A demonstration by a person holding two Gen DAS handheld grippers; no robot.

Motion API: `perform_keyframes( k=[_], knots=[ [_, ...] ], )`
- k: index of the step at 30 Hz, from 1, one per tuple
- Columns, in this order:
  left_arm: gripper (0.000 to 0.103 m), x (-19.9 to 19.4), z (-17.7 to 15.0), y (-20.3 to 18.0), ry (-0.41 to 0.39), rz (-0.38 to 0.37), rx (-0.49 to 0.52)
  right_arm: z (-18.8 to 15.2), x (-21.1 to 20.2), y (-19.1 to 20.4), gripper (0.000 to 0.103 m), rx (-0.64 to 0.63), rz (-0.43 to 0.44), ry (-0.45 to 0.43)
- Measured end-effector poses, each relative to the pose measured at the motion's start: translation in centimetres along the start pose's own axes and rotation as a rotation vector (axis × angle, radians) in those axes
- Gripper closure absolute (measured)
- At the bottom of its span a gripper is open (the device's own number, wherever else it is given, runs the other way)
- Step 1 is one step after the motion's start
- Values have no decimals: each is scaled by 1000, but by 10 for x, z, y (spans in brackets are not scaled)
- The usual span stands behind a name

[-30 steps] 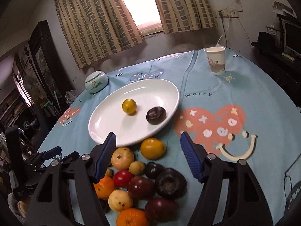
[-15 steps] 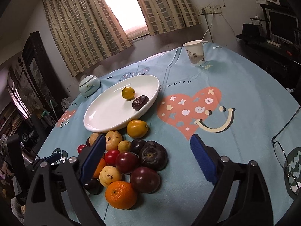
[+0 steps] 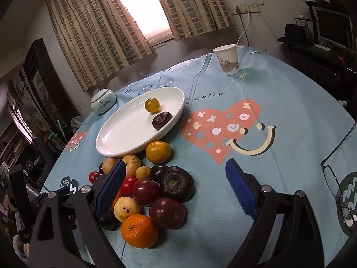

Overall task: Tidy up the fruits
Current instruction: 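Grasp the pale brown pear with the left gripper while the right gripper grasps a mandarin orange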

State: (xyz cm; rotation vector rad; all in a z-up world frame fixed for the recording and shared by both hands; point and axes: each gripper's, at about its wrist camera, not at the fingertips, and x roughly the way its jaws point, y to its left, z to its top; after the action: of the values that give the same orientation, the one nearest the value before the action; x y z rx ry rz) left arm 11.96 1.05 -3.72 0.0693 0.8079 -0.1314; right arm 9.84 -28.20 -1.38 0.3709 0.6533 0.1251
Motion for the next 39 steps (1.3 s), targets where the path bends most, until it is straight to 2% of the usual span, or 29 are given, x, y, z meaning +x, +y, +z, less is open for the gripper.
perform_keyframes(
  k=[2, 4, 8, 11, 14, 16, 22, 24, 27, 31, 36, 37, 39],
  knots=[
    [2, -2, 0, 13, -3, 12, -47, 0, 1, -1, 12, 4, 1, 5],
    [2, -2, 0, 13, -3, 3, -52, -1, 2, 2, 12, -4, 1, 11],
    [3, -3, -1, -22, -31, 28, 105, -1, 2, 5, 12, -19, -3, 8],
    [4, 6, 1, -27, 4, -31, 108, -1, 2, 4, 12, -12, -5, 9],
    [15, 7, -1, -31, 18, -85, 123, -1, 2, 4, 12, -19, -5, 7],
    [32, 5, -3, -36, 17, -115, 143, -2, 2, 4, 12, -22, -5, 8],
    [55, 7, -4, -36, 41, -218, 124, -5, 2, 7, 12, -32, -1, 13],
    [58, 8, -4, -36, 52, -233, 121, -8, 1, 9, 12, -34, 3, 22],
    [58, 10, -4, -35, 63, -241, 108, -16, -5, 11, 12, -43, 17, 35],
    [59, 9, -5, -30, 68, -236, 89, -28, -14, 15, 12, -56, 43, 54],
    [60, -7, -4, 0, -3, -94, -16, -46, -18, 32, 13, -132, 69, 116],
    [60, -7, -4, 4, -7, -74, -28, -49, -18, 37, 14, -154, 80, 130],
    [60, -7, -3, 8, -6, -79, -45, -56, -16, 46, 28, -194, 87, 163]
  ],
)
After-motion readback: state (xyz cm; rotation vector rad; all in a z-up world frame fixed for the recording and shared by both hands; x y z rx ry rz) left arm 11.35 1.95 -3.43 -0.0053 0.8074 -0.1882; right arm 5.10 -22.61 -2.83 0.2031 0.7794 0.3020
